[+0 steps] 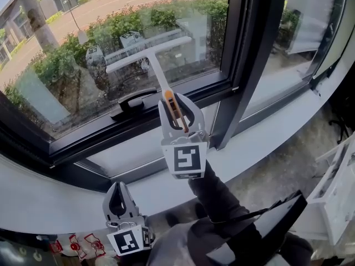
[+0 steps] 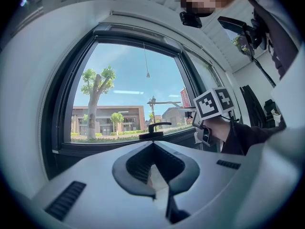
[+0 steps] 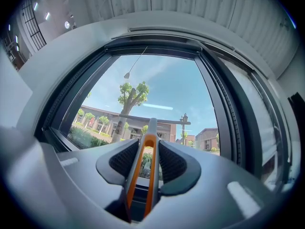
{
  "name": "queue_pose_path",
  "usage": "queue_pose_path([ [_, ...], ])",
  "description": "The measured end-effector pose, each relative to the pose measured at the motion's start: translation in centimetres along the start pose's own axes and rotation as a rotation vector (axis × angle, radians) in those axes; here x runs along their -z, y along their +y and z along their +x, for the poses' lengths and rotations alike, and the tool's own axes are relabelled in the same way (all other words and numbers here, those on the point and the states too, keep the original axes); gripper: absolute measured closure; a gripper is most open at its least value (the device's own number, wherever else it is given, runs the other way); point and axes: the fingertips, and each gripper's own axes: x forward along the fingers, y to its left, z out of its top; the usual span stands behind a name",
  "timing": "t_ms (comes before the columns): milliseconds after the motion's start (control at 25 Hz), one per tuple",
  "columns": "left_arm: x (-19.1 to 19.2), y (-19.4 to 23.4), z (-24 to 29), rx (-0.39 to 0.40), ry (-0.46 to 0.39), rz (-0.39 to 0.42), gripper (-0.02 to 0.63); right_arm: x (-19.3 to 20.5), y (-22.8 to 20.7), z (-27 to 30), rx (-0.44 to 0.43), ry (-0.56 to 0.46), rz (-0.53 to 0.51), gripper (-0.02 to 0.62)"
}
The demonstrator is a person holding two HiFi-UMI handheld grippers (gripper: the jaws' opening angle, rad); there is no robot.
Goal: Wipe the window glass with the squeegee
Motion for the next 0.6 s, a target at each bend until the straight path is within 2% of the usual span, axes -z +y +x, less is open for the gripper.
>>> queue_pose_path([
  [600,0.8,-0.3,0.6,0.014,0.025,0.006,0.606,2.3,0.4,-0.8,-0.006,0.030,0.013,0.465],
])
